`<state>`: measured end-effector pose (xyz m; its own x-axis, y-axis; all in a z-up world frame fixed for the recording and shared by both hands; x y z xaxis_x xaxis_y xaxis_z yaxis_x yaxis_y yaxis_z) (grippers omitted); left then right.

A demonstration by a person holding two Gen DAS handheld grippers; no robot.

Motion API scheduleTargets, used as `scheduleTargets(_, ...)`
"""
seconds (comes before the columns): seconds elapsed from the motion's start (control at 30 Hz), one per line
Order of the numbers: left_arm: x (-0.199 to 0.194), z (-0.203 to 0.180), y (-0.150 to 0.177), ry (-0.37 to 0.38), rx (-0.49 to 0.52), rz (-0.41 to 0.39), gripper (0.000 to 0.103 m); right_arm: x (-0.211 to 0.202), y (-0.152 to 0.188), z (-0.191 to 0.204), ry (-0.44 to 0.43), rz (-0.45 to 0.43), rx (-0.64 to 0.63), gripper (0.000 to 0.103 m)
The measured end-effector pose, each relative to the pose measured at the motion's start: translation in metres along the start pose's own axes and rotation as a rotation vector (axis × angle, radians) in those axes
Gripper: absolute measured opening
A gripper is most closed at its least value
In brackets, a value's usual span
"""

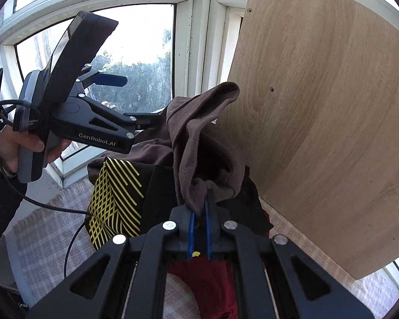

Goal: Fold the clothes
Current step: 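Lift the brown sweatshirt with the right gripper while the left gripper grasps its other edge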

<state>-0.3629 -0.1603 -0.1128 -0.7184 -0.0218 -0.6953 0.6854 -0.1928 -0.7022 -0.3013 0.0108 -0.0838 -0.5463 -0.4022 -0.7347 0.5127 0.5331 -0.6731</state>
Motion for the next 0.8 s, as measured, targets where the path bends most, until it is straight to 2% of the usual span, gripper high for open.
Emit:
scheduleTargets(0.07, 0.002, -0.001, -0.002, 0.042, -0.018, 0.026, 0.103, -0.004, 0.018, 0.006, -0.007, 0.024, -0.006, 0.006)
scheduleTargets(0.2, 0.007, -0.007, -0.003, 0.104, -0.032, 0.083, 0.102, -0.004, 0.049, 0.028, 0.035, 0.062, -0.071, 0.006)
scheduleTargets(0.3, 0.007, -0.021, -0.008, 0.131, -0.015, 0.110, 0.102, -0.005, 0.056, 0.035, 0.042, 0.063, -0.096, 0.006)
scheduleTargets(0.5, 0.021, -0.058, -0.018, 0.116, 0.059, 0.180, 0.102, -0.006, 0.070, 0.049, 0.057, 0.065, -0.145, 0.006)
scheduleTargets(0.73, 0.028, -0.064, -0.010, 0.165, 0.011, 0.246, 0.102, -0.012, 0.078, 0.051, 0.060, 0.053, -0.154, 0.006)
scheduleTargets(0.77, 0.032, -0.063, -0.007, 0.185, 0.000, 0.261, 0.098, -0.014, 0.077, 0.049, 0.061, 0.048, -0.152, 0.006)
scheduleTargets(0.8, 0.037, -0.062, -0.005, 0.206, -0.011, 0.277, 0.082, -0.015, 0.077, 0.048, 0.061, 0.043, -0.148, 0.006)
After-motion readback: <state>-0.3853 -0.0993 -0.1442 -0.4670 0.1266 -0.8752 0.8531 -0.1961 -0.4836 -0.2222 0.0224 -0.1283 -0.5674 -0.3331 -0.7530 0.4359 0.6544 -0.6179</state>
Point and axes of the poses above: each gripper's, at about its wrist camera, not at the fingertips, and x roughly the way its jaws point, z to its left, y to its underside, the point moved 1 cm from there along x, roughly the way its jaws point
